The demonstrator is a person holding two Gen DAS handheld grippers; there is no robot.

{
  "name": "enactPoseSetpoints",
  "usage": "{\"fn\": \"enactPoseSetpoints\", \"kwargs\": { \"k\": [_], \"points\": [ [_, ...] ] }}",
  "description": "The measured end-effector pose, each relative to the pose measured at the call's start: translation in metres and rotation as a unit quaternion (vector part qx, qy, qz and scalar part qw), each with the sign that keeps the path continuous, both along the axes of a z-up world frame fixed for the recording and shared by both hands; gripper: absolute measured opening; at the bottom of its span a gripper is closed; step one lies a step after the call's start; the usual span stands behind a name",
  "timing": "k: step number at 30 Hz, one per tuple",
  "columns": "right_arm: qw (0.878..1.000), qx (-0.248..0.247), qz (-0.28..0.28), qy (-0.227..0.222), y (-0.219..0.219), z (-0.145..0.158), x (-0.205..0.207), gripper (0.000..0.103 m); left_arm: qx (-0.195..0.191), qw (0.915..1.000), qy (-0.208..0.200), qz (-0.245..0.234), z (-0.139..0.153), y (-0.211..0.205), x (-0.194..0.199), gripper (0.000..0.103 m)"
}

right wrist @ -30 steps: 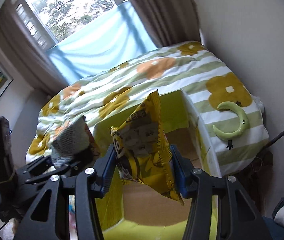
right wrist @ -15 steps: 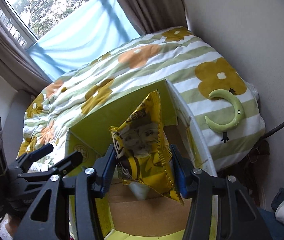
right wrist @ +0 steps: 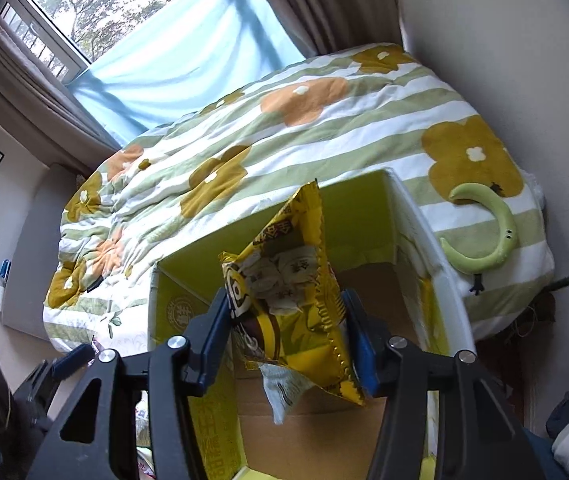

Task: Organize snacks
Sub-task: 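Open the left tool to drop the grey bag while the right tool drops the gold bag into the box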

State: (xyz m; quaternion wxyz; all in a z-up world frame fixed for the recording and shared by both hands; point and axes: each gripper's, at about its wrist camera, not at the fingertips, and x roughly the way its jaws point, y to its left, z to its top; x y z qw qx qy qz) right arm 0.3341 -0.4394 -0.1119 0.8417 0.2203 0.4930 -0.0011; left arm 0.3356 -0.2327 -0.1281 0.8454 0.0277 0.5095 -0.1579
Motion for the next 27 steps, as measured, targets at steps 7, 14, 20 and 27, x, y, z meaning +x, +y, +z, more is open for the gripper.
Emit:
{"fn": "enactPoseSetpoints", "kwargs": {
  "k": [7,14,20,27],
  "points": [
    [0.999,-0.029,0.005,-0.031,0.001,0.006,-0.019,0.103,0.01,0.9997,-0.012,0.016,0.005,0.006,-0.016,0.102],
    [0.996,-0.063,0.038,-0.046,0.01,0.021,-0.05,0.103,0.012,0.9991,-0.035,0.02,0.021,0.007,-0.04,0.102],
    [0.99,-0.094,0.06,-0.088,0.019,0.057,-0.089,0.103,0.011,0.9972,-0.07,0.025,0.048,0.011,-0.07,0.102],
    [0.979,-0.12,0.083,-0.139,0.035,0.094,-0.142,0.103,0.011,0.9917,-0.118,0.051,0.082,0.03,-0.127,0.102]
  ]
}}
